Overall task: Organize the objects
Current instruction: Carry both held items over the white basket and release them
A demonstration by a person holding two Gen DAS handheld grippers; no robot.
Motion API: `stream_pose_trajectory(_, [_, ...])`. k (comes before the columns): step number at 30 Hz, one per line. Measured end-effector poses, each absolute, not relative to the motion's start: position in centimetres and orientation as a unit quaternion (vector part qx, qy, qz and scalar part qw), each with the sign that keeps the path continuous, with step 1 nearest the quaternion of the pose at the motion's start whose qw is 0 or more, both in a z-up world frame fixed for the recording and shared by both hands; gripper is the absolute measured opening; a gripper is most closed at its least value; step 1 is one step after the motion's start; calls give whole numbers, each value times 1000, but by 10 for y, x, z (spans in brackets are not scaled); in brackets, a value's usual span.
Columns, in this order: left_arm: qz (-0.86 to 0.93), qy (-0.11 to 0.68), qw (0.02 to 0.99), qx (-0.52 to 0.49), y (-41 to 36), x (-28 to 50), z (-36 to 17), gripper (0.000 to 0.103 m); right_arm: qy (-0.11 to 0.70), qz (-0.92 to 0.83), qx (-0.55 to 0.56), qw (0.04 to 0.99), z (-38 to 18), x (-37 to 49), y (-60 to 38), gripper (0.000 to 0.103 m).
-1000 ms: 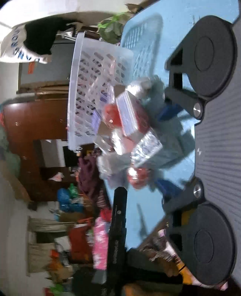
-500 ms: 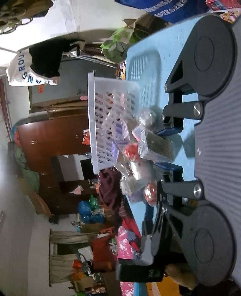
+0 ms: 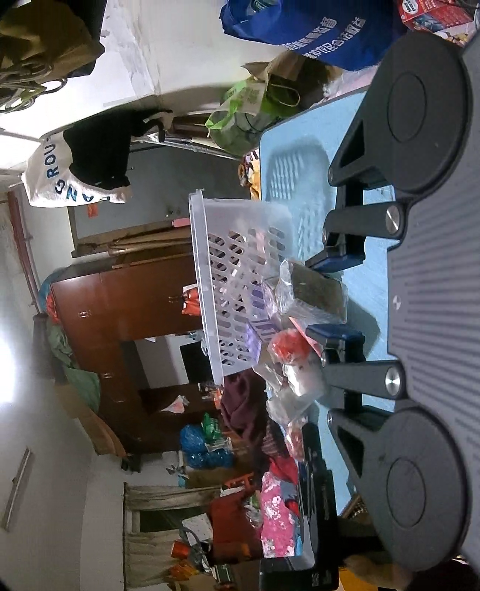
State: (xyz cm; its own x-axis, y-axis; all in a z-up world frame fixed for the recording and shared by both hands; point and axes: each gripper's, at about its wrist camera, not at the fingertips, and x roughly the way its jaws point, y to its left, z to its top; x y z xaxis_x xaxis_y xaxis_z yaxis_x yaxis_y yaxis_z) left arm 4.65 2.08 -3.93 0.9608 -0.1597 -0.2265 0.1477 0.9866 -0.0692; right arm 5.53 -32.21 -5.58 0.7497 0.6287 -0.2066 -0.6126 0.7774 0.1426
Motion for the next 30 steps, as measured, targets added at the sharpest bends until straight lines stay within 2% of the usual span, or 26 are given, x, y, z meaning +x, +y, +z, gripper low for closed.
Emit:
stream_pose_trajectory(8, [-80,103,991,-45,36,48,-26,49,113,329,40,937,-53,55,-323,34])
stream_pose_trajectory(12, [-78,79,993,-33,41,63,11,49,72,311,22,947,-28,62,-311,34])
stream_pose_trajectory(17, [-77,77,992,-58,43,127,77,49,-11,287,18,958,19,107,-283,34])
stream_pose_trajectory(20, [-45,108,992,-50,34,182,99,49,26,265,-10,964,34,160,-253,34])
stream_pose_trajectory(25, [-41,177,982,-61,24,247,91,51,85,270,-29,959,31,210,-224,36])
stream_pose_trajectory(26, [-38,180,981,-55,21,253,89,59,97,272,-26,957,30,216,-220,40])
stream_pose_trajectory(27, [-34,185,981,-52,19,258,87,75,104,274,-22,956,30,217,-220,49])
stream_pose_trajectory(28, [-31,191,980,-50,19,262,86,83,107,275,-18,955,30,216,-220,75])
stream_pose_trajectory(29, [-27,193,979,-53,20,261,85,87,99,272,-13,957,31,209,-222,96])
stream_pose_trajectory(30, [-22,188,980,-58,22,257,85,87,82,269,-8,960,32,199,-230,102])
